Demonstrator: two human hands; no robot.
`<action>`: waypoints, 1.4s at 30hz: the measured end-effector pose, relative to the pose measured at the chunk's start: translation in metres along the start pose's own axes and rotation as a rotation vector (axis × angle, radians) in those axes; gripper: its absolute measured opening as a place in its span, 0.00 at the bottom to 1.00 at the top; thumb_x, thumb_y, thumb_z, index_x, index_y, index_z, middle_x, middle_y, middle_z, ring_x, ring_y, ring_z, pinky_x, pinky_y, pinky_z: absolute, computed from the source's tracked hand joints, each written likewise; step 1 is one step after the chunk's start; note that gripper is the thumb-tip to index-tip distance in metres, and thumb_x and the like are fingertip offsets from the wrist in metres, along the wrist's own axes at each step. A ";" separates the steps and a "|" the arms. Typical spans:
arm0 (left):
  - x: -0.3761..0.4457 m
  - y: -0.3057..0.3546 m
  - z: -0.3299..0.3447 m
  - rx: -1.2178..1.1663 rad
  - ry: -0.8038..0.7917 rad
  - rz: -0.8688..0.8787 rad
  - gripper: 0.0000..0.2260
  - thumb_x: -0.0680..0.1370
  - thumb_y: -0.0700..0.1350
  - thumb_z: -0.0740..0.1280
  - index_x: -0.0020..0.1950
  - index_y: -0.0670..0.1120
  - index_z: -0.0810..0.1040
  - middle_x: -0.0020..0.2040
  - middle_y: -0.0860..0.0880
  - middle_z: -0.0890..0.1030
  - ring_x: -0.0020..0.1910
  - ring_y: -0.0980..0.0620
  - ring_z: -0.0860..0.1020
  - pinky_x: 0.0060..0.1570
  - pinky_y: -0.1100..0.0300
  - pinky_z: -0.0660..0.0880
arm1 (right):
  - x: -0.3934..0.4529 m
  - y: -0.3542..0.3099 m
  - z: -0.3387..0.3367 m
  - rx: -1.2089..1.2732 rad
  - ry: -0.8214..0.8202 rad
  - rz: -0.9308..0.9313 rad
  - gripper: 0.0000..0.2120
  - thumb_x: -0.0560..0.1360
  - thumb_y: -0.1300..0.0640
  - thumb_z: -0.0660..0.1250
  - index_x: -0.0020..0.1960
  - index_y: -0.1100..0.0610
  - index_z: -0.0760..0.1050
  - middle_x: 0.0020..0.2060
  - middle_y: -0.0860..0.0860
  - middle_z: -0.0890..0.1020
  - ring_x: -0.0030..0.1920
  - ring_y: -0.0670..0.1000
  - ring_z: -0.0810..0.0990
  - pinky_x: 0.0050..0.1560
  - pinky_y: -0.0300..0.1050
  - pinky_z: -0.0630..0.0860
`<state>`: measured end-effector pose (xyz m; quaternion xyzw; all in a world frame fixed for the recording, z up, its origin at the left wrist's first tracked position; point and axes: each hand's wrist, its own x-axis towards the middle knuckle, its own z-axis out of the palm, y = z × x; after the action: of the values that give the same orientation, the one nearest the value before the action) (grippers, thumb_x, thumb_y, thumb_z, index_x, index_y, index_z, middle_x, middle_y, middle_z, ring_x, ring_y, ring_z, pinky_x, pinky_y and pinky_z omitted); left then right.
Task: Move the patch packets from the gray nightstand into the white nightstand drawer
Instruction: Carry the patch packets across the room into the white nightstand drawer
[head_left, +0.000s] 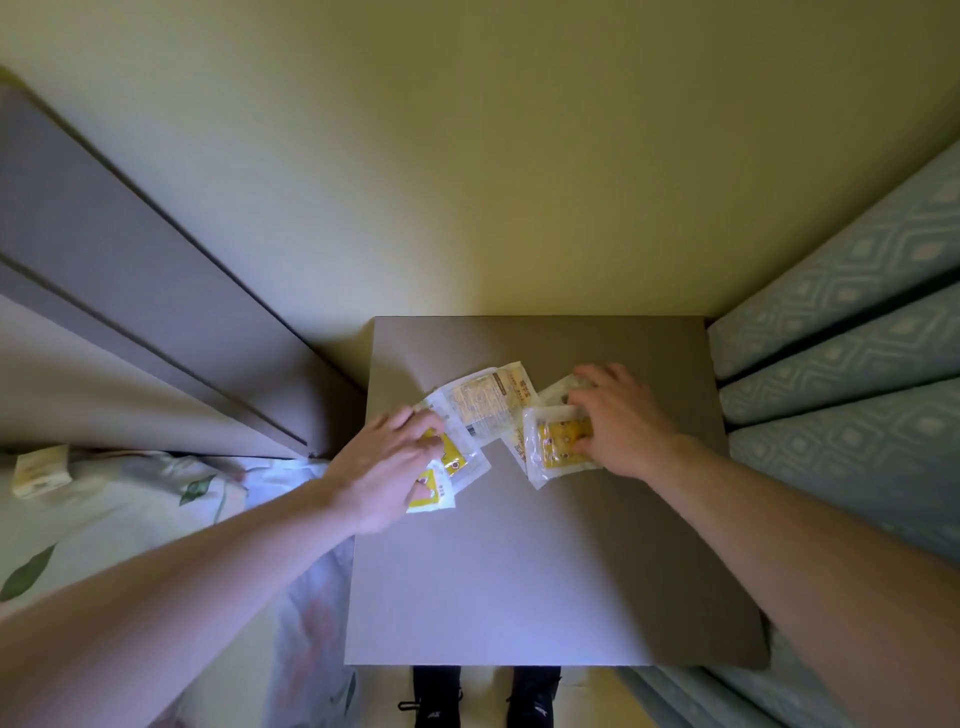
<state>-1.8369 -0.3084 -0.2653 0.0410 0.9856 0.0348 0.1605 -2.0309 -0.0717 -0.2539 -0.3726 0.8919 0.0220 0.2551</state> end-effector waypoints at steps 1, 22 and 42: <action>0.006 -0.001 -0.002 0.008 -0.014 0.010 0.20 0.65 0.56 0.80 0.52 0.51 0.81 0.65 0.52 0.75 0.58 0.48 0.74 0.52 0.54 0.76 | 0.003 -0.001 0.001 0.004 -0.012 -0.017 0.28 0.72 0.47 0.77 0.69 0.48 0.74 0.77 0.46 0.64 0.75 0.54 0.62 0.72 0.54 0.64; 0.034 -0.013 0.001 -0.090 -0.135 -0.078 0.28 0.73 0.60 0.74 0.68 0.49 0.73 0.67 0.50 0.67 0.65 0.47 0.66 0.67 0.56 0.67 | -0.021 0.017 0.024 0.451 0.021 0.141 0.12 0.74 0.52 0.77 0.56 0.51 0.82 0.47 0.43 0.76 0.48 0.48 0.77 0.43 0.39 0.71; 0.009 -0.019 -0.020 -0.595 -0.208 -0.450 0.18 0.69 0.59 0.76 0.41 0.46 0.76 0.34 0.53 0.76 0.35 0.52 0.76 0.35 0.56 0.71 | -0.035 0.020 -0.004 0.684 -0.103 0.188 0.09 0.75 0.53 0.76 0.41 0.44 0.77 0.42 0.44 0.82 0.41 0.42 0.82 0.34 0.34 0.74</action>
<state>-1.8529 -0.3272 -0.2507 -0.2211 0.8952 0.2791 0.2681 -2.0254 -0.0353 -0.2367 -0.1803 0.8641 -0.2356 0.4067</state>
